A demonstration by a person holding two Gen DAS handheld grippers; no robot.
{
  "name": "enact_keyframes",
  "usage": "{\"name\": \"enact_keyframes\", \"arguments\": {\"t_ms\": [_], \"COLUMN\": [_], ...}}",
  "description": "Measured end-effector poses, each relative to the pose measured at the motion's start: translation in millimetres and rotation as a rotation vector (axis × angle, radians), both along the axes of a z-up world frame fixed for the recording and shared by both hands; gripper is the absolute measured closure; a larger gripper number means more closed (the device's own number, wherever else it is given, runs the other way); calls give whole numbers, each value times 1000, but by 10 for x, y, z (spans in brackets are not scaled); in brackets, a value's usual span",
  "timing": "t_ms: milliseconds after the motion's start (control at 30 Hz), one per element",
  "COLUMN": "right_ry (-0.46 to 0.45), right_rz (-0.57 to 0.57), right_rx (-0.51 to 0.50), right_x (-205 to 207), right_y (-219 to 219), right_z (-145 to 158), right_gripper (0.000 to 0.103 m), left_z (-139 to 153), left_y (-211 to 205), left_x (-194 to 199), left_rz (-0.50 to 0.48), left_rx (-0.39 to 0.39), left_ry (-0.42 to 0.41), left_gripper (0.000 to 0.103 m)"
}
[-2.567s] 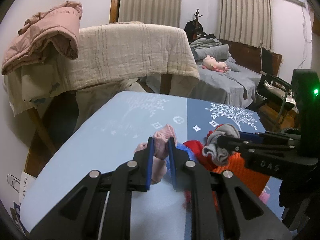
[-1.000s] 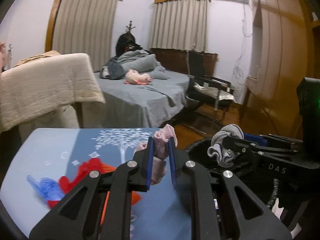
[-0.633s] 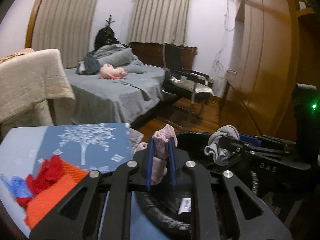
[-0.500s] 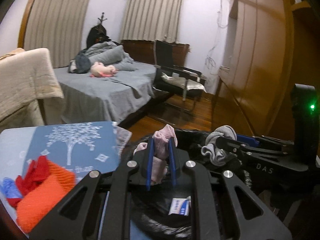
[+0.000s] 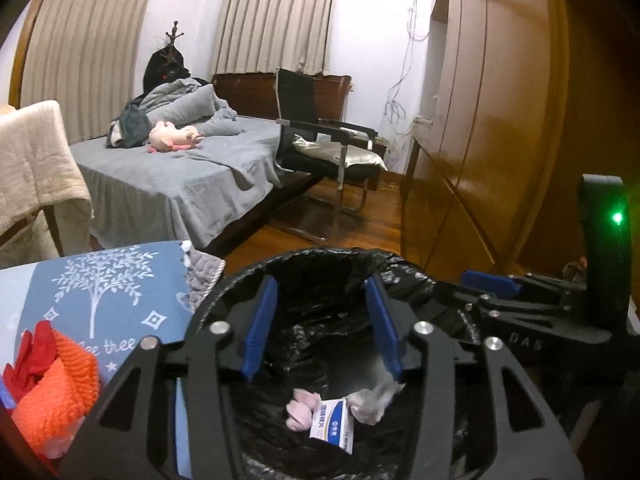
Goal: Collect trash
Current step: 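Carry the pink cloth and grey sock over the bin and release both, then move both tools back from the bin toward the table items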
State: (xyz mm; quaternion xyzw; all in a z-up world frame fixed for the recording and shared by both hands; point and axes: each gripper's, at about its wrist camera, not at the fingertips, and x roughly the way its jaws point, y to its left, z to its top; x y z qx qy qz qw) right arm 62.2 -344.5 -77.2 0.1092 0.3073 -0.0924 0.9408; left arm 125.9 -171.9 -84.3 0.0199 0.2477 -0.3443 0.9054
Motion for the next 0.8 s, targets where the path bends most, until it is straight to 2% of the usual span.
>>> {"name": "enact_keyframes", "arguments": {"t_ms": [33,133,200,300,467,800], "right_ry": [-2,-12,-22,-37,-47,-74], "right_rz": [1,3,5,15,63,183], "right_rx": [-1,-8,-19,-23,-15,0], "right_x": [6,6,8,46,131,342], "right_y": [10,72,142,254,486,1110], "right_z": [-1,26,51,90,137,159], "right_gripper": [49,33,16,8,6,6], "left_z": [-2,20,44,74,145,141], "left_y": [49,155,252,454,821,1446], "left_x": [-5,-2,-8,-9,2,-9], "left_rz": [12,43,72,120,214,365], "left_rx": [4,11,19,21,34,73], "left_ry": [-3,-15,-29,-41,-67,-74], "left_gripper": [51,39,32,26,21,21]}}
